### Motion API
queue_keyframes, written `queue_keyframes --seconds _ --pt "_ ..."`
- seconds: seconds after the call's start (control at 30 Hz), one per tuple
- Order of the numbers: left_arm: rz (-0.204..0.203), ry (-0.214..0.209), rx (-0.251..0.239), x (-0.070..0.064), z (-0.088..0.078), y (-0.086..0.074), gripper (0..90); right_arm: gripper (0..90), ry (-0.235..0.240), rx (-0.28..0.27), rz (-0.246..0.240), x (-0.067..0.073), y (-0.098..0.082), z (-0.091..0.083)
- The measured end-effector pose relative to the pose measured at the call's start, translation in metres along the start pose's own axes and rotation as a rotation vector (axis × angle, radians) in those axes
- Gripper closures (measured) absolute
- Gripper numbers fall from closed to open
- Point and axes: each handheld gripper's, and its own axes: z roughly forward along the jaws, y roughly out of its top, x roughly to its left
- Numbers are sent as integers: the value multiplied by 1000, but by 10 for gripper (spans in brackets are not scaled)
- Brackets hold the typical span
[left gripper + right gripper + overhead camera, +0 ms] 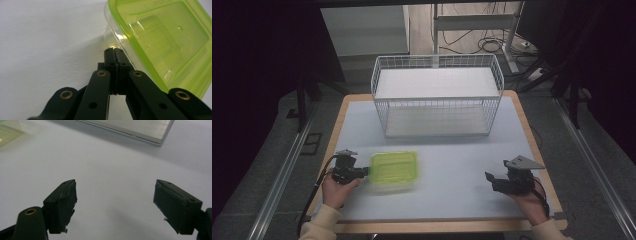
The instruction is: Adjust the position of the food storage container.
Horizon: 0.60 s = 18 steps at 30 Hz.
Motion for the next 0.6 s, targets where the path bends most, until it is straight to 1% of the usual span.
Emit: queue_keyframes --seconds 0.03,0.07,0.13,0.17,0.23,0.3,0.33,0.37,0.4,0.43,0.47,0.5,0.53,0.6 --pt "-8 -24 1 -1 1 0 900 188 0 -1 -1 0 0 0" --pt "-5 -31 6 -1 2 0 900 188 1 -2 -1 0 0 -1" --pt "-7 -35 7 -3 3 0 900 188 1 -2 -1 0 0 0" --pt "-1 -36 10 -3 3 0 900 188 1 -1 0 0 0 0" --pt "-4 -36 1 -6 4 1 900 188 1 1 2 0 0 0" --pt "7 -37 -6 -11 5 3 900 188 1 2 2 1 0 1" --pt "7 -37 -6 -11 5 3 900 188 1 2 2 1 0 1" --pt "17 -43 -3 -16 7 4 900 188 3 1 1 1 0 0" --pt "17 -43 -3 -16 7 4 900 188 3 1 1 1 0 0" --pt "19 -55 -2 -19 9 5 900 188 3 -3 2 2 0 0" --pt "19 -55 -2 -19 9 5 900 188 3 -3 2 2 0 0" --pt "17 -68 1 -20 10 5 900 188 4 -4 3 2 0 -1" --pt "27 -57 8 -22 13 6 900 188 4 -4 1 2 0 -1" --pt "29 -57 8 -24 14 7 900 188 4 -2 3 2 0 -1"
